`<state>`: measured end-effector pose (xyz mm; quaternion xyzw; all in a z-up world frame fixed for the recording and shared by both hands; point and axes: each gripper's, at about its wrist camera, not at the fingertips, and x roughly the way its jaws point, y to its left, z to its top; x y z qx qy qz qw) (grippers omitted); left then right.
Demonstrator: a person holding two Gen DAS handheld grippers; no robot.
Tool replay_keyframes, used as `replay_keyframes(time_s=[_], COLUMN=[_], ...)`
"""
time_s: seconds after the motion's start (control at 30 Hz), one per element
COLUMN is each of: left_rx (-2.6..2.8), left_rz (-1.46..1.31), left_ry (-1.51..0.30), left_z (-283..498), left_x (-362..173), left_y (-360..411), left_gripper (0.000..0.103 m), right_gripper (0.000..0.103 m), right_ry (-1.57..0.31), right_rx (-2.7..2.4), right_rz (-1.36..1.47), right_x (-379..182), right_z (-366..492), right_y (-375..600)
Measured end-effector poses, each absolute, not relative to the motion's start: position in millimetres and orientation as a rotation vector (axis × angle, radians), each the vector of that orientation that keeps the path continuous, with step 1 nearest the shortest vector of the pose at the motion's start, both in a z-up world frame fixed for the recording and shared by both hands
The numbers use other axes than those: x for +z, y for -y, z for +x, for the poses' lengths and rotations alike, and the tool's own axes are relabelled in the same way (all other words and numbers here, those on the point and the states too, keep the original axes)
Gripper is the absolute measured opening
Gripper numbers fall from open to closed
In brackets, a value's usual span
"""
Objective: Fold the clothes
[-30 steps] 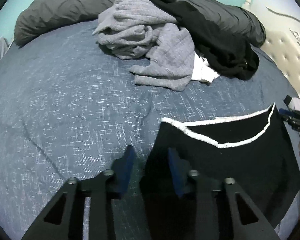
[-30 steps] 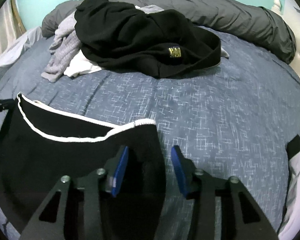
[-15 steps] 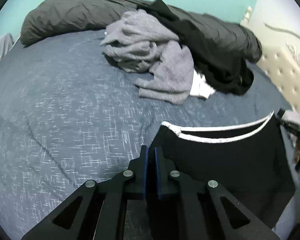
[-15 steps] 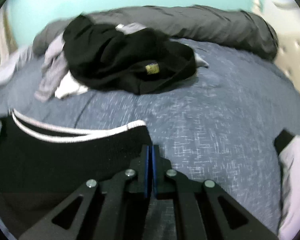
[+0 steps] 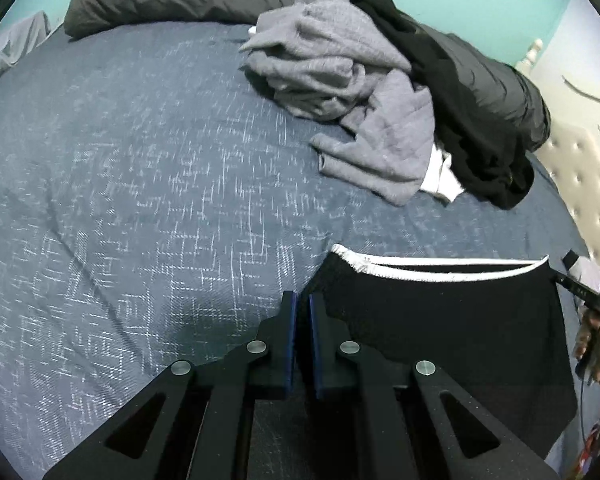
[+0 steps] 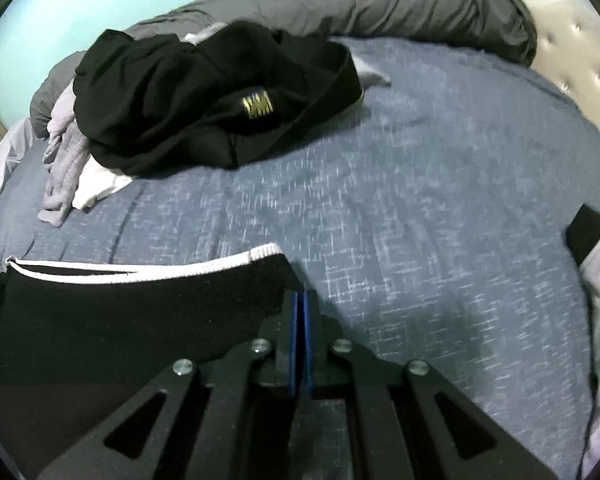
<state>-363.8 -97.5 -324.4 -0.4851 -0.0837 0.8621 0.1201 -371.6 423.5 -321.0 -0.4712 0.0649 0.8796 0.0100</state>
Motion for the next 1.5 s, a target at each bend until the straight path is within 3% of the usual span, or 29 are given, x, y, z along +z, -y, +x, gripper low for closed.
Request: replay_keyframes(time_s=[0.2,0.27,0.33,0.37,0.5,1.0,1.03,1.07,1.13,1.23,1.3,1.5], left_rx=[2.511,2.512,2.514,2.515,2.463,2.230,2.225,2.213,2.211,2.218,2.232,2.263], left_rz=[-1.450,-1.463,-1.469,-1.466,-1.482,-1.536,-1.535,-1.539,-1.549,-1.550,-1.542,-1.527], left_ry=[0.256,0.271,0.277,0.274,0.289,0.476,0.490,0.491,0.465,0.434,0.410,0.383], left_z=[-364,-362,-358,-354,-324,-220,-218,-215,-213,-209,-209,-205], left_x=[-334,-331,-325,-320,-310,-322,-324,-327,-330,-332,-330,-327], left_y=[91,92,95,97,106,102,101,99,95,92,90,94], left_gripper=[0.010,0.016,0.029,0.031,0.032,0.034,0.034,0.034,0.033,0.021,0.011,0.007], right_gripper=[0.006,0.020,0.038,0.039,0.040,0.039,0.037,0.028,0.023,0.010,0.007,0.004], right_ry=[-0.283,-0.293,-0.322,-0.354,-0.511,-0.618,-0.603,-0.589,-0.550,-0.518,-0.494,-0.419], right_rx=[2.738,2.739,2.732,2.737,2.765,2.718,2.725,2.732,2.737,2.756,2.765,2.766], right_rz=[-1.560,-1.548,-1.538,-1.538,-1.594,-1.859,-1.865,-1.872,-1.871,-1.841,-1.826,-1.806], right_x=[-333,-328,-321,-318,-312,-331,-331,-331,-332,-329,-326,-317], right_z=[-372,-367,-359,-353,-322,-232,-230,-229,-227,-225,-223,-219], right_y=[-425,-426,-431,-435,-445,-424,-421,-417,-413,-414,-415,-419])
